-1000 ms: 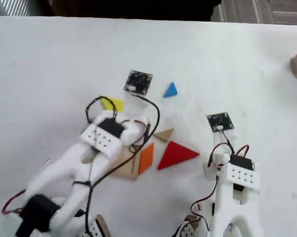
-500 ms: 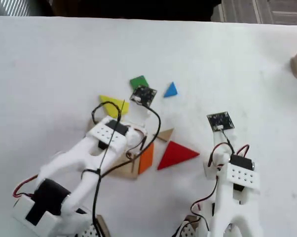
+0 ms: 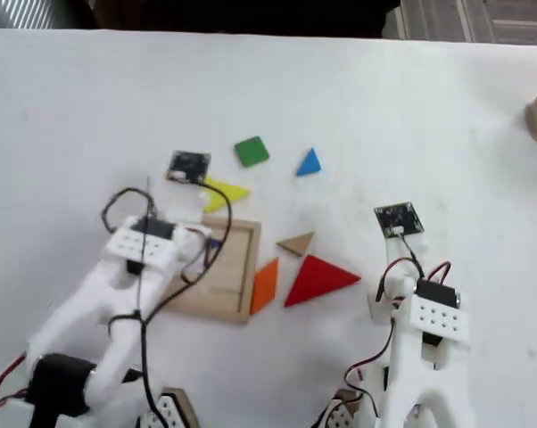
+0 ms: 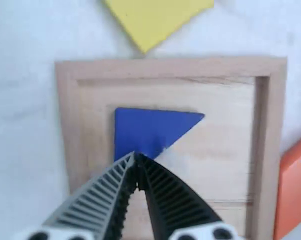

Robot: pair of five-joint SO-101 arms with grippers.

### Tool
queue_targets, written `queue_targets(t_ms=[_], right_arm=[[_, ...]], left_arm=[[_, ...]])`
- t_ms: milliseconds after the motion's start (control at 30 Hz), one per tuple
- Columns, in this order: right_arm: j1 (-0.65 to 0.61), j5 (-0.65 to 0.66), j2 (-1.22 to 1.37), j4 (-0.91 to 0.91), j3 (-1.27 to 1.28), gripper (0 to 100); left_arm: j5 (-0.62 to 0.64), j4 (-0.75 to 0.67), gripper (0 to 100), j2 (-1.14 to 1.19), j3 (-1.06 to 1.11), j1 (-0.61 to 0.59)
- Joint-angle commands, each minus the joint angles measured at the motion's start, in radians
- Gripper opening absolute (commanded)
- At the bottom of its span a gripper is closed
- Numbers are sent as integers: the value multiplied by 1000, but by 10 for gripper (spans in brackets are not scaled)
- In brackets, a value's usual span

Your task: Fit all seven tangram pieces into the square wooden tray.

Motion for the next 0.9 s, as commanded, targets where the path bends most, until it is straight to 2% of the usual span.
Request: queue_targets(t_ms=[0, 133, 267, 467, 567, 733, 867], right_arm=[[-10, 12, -19, -13, -5, 17], [-10, 12, -19, -13, -5, 17], [-10, 12, -19, -13, -5, 17], [-10, 12, -19, -13, -5, 17], [-10, 12, -19, -13, -5, 17], [-8, 12, -19, -13, -5, 17], [-8, 12, -19, -13, -5, 17]], left_arm=[[-92, 3, 27, -111, 34, -58], [-110, 3, 27, -182, 35, -58], [-110, -55, 27, -226, 43, -59], [-107, -138, 27, -148, 34, -35], [-117, -126, 25, -104, 41, 36], [-123, -26, 27, -108, 41, 159], [-249, -8, 27, -104, 43, 171]])
